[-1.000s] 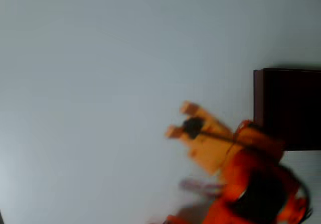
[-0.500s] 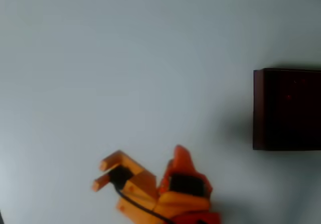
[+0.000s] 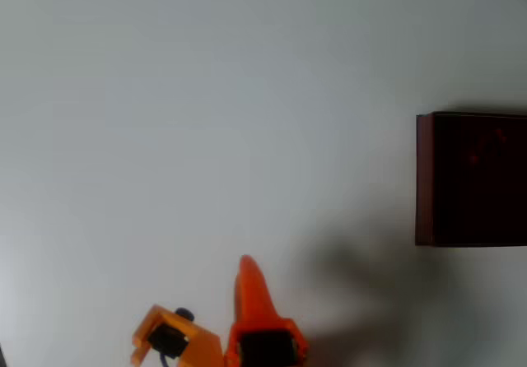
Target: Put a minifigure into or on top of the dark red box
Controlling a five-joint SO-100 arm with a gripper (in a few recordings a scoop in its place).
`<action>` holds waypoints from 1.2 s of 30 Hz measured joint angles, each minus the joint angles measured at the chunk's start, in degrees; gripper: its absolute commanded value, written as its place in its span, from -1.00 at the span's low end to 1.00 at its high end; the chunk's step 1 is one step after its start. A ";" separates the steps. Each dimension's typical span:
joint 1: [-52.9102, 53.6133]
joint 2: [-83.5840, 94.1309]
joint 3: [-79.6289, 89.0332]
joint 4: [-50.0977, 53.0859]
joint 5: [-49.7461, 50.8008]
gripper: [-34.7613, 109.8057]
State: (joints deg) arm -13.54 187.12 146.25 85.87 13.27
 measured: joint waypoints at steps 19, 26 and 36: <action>-6.15 3.78 16.52 -4.83 -8.88 -0.52; -5.10 3.96 23.38 -9.67 -8.44 -0.52; -5.54 3.96 25.84 -9.23 -12.48 -0.52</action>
State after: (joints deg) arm -19.07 191.07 172.09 76.64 0.79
